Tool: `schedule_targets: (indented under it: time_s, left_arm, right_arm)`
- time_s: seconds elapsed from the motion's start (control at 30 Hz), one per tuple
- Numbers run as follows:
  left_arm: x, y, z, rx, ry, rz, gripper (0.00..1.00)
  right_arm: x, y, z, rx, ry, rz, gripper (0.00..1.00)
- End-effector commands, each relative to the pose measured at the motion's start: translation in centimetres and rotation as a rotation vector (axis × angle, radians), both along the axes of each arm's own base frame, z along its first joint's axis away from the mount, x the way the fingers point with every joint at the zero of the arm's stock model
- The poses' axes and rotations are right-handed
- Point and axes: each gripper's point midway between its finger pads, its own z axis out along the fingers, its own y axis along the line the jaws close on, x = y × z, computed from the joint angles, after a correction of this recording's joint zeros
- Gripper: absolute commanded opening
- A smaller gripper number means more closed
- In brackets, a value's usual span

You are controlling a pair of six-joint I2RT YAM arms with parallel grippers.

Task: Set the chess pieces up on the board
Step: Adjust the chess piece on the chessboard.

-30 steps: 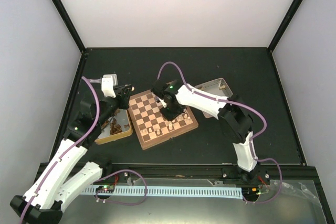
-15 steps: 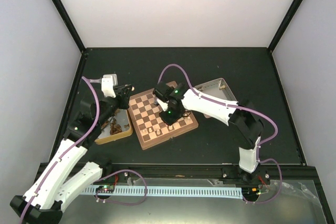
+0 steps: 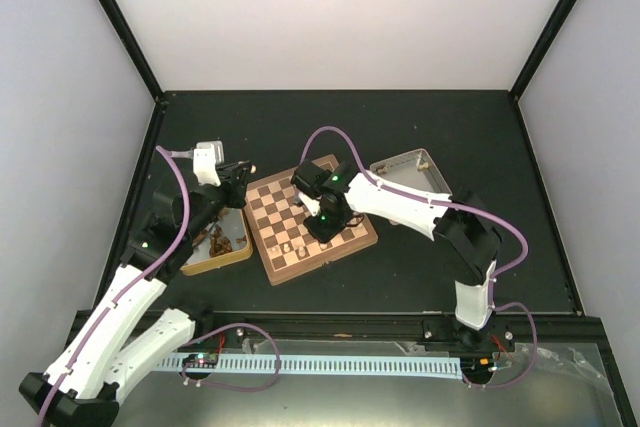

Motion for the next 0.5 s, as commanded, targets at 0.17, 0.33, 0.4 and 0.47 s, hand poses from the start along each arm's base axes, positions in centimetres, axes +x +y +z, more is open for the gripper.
schedule_targets:
  time_s: [0.17,0.33,0.4,0.47]
  left_arm:
    - [0.1,0.1,0.7,-0.01,-0.013,0.005,0.02]
    - [0.1,0.1,0.6,-0.011,-0.01,0.003,0.02]
    - [0.2,0.1,0.6,-0.011,-0.009,0.004,0.02]
    - [0.2,0.0,0.5,-0.01,-0.007,0.003,0.02]
  right_arm:
    - [-0.6,-0.6,-0.8,-0.041,-0.001,0.008,0.11]
    - [-0.3,-1.0,-0.8,-0.062,-0.022,-0.005,0.12]
    - [-0.2,-1.2,-0.8,-0.071,-0.027,-0.008,0.12]
    - [-0.1,-1.4,-0.9,-0.081,-0.033,-0.013,0.12]
